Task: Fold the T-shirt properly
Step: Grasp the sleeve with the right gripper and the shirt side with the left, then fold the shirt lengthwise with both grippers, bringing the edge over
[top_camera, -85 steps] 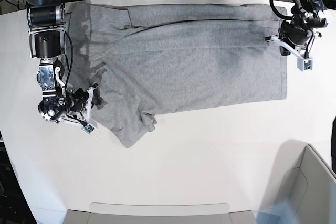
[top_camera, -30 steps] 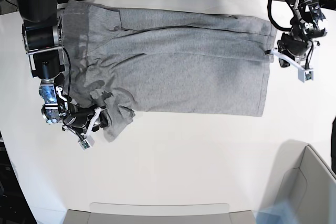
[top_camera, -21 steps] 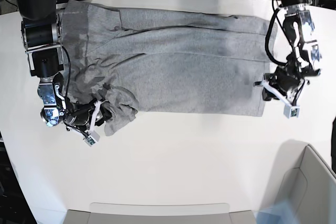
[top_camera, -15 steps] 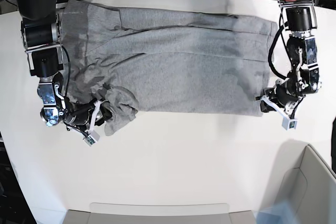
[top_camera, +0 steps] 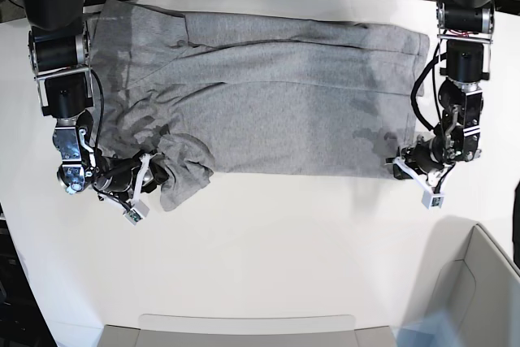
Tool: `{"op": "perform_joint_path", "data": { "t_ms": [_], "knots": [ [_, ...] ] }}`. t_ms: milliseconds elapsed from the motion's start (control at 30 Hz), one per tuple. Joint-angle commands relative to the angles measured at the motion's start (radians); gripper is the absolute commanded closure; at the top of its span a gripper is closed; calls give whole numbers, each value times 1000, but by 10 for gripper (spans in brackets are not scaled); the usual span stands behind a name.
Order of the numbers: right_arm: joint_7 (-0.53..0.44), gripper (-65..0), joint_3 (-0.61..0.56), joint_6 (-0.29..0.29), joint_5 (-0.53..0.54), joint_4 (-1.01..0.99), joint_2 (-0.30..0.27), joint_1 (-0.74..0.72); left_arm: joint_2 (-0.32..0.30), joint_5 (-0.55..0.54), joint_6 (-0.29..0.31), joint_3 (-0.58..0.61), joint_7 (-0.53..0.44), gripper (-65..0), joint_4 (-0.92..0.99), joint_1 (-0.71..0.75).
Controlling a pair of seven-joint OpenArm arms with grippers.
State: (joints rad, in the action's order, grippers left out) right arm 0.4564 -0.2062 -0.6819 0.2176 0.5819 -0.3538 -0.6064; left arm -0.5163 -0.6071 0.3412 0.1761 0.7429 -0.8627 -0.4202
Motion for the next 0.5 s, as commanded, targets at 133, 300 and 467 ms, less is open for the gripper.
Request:
{"op": "perform_joint_path", "data": {
  "t_ms": [133, 300, 467],
  "knots": [
    [58, -211, -3, -8, -42, -1, -9, -11, -40, 3, -4, -2, -4, -205, 7, 2],
    [58, -211, -6, -8, -42, -1, -1, -13, -35, 2, 17, 13, 19, -204, -71, 60],
    [58, -210, -6, -6, -43, 0, 9, -16, -34, 2, 60, 18, 25, -204, -125, 103]
  ]
}}
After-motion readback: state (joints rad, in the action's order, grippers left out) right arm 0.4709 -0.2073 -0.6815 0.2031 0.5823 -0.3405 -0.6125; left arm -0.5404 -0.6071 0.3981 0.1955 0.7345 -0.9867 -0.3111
